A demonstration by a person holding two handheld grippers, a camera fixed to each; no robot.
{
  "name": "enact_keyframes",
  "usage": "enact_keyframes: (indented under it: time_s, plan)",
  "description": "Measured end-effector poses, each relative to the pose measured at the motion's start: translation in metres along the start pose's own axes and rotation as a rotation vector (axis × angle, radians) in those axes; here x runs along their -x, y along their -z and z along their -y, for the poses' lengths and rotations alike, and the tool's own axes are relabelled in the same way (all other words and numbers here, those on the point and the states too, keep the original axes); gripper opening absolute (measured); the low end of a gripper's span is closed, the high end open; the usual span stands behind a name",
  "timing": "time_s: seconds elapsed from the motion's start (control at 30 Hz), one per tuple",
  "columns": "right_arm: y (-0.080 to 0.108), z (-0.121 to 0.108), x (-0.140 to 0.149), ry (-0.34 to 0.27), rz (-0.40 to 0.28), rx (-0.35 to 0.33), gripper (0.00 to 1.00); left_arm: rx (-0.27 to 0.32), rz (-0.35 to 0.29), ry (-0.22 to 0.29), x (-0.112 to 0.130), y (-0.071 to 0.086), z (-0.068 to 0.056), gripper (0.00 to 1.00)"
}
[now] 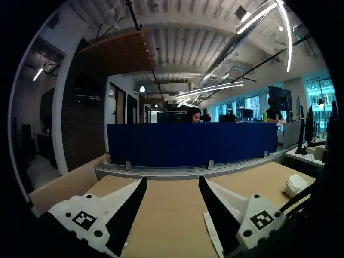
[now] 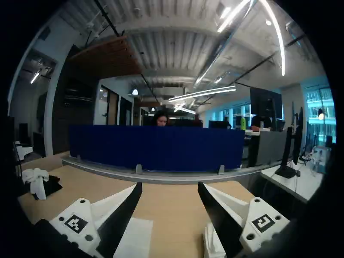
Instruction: Fold towel
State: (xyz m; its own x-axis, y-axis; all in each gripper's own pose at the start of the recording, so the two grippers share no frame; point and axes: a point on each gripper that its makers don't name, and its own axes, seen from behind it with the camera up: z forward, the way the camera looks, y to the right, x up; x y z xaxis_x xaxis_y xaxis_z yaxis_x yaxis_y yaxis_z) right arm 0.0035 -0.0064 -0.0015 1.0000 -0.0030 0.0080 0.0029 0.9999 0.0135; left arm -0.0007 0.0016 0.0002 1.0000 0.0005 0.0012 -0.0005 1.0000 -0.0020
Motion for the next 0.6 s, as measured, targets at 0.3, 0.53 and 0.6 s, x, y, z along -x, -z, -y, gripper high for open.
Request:
enact_keyframes:
  time_s: [0.3, 0.53, 0.6]
  plan:
    - [0.008, 0.024, 0.009, 0.072, 0.125, -0.138, 1.0, 0.176, 0.113, -0.04, 0.035, -0.005, -0.07, 0.88]
    - [0.014, 0.04, 0.031, 0.137, 0.264, -0.259, 1.0, 0.363, 0.229, -0.1, 0.061, 0.002, -0.115, 0.88]
    - [0.016, 0.044, 0.037, 0.154, 0.294, -0.288, 1.0, 0.4, 0.259, -0.11, 0.068, 0.004, -0.123, 0.88]
